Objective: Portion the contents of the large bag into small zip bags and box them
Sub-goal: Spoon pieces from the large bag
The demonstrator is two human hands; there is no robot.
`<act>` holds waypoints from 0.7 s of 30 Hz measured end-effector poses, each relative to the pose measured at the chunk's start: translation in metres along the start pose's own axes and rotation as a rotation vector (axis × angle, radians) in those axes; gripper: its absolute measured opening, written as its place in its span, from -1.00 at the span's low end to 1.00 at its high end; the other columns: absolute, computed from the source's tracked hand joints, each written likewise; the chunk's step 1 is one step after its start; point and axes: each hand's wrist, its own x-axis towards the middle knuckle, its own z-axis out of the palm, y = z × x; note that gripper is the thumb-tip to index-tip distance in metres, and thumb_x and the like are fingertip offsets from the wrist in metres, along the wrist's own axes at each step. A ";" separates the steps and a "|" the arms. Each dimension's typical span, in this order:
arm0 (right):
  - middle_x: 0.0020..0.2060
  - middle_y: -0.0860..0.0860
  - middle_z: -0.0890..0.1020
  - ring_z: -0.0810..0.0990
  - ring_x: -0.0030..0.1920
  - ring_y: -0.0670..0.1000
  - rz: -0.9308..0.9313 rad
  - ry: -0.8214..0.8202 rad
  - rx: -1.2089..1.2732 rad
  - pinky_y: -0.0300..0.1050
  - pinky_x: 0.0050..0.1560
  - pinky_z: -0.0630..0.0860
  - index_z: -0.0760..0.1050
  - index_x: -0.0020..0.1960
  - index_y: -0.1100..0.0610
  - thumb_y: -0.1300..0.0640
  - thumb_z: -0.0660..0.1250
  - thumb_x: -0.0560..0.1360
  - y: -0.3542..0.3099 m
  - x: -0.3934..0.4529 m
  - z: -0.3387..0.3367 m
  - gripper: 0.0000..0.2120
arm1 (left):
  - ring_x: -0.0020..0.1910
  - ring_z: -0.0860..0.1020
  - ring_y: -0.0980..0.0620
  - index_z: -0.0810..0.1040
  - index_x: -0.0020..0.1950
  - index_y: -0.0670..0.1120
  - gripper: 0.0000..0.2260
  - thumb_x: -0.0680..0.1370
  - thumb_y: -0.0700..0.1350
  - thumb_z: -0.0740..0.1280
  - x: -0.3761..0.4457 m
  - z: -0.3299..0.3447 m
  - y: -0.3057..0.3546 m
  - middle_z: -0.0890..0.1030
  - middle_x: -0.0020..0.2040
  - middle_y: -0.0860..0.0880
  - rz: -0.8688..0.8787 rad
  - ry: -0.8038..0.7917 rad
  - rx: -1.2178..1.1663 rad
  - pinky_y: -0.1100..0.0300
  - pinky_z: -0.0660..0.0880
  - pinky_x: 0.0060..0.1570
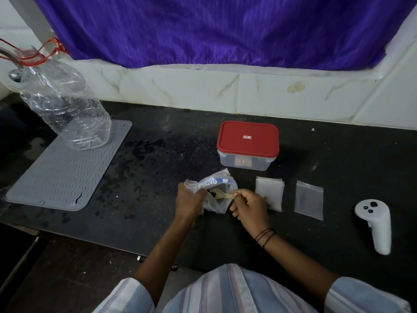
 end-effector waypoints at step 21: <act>-0.52 0.06 0.53 0.47 -0.51 0.00 -0.194 0.053 0.293 -0.24 -0.52 0.39 0.62 -0.11 0.19 0.32 0.23 0.56 -0.069 -0.032 -0.039 -0.79 | -0.20 0.50 0.21 0.37 -0.07 0.00 -0.74 0.51 -0.18 0.46 -0.025 -0.013 0.013 0.45 -0.16 0.13 0.631 0.178 0.362 0.36 0.40 -0.29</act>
